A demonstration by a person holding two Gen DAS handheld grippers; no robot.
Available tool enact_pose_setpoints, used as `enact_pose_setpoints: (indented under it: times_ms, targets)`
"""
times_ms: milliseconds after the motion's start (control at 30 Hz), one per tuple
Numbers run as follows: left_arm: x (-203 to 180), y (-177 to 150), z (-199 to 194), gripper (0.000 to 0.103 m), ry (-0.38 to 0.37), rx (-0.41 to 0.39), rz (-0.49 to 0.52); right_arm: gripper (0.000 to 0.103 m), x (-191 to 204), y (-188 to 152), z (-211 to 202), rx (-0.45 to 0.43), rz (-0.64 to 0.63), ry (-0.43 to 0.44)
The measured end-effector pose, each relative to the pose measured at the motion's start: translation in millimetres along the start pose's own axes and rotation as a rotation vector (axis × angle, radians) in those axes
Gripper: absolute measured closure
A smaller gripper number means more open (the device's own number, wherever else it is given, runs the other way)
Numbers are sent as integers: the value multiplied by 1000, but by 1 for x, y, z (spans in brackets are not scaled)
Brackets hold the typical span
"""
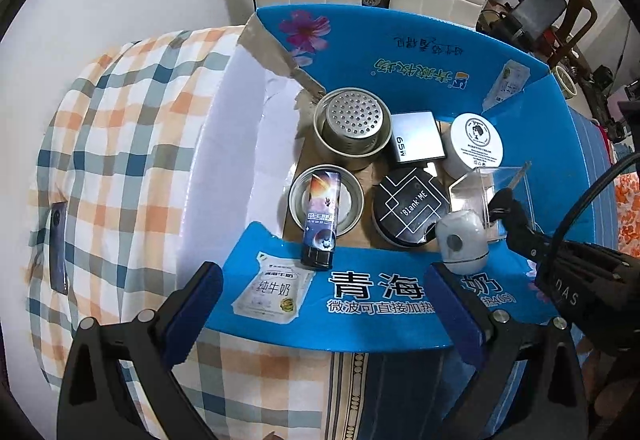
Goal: Organize rigid objects
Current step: 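Release the keys into the box by opening the right gripper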
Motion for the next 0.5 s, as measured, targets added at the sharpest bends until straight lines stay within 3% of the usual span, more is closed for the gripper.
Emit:
enact_pose_setpoints:
  times_ms: [67,100,133,200,500]
  targets:
    - [1,1,-2,0,3,-3,1,89,1,-1,-1,1,-9,-14]
    - [2,1,-5,0,10,-8,3,76,0,-1,-3,-9,-12,-23]
    - [2,2,-7,0,11,-14,3,51,0,-1,-7,-21,-14,-32]
    - [5,3,-14,0,17,-24,-1,19,-3,1,-17,-50,-5,-38]
    - [7,5,-53,0,2,-71,-21,17,-14,-4,-59,-112,15,-26]
Point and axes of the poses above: each gripper's, at about its wrist camera, not at the fingertips, and z roughly the way its jaws point, x to its left, y to its top, the point moved 10 cm from there along z, roughly the way its jaws point, and after that the axes turned 9 degrees about z, right-handed, at the moved point
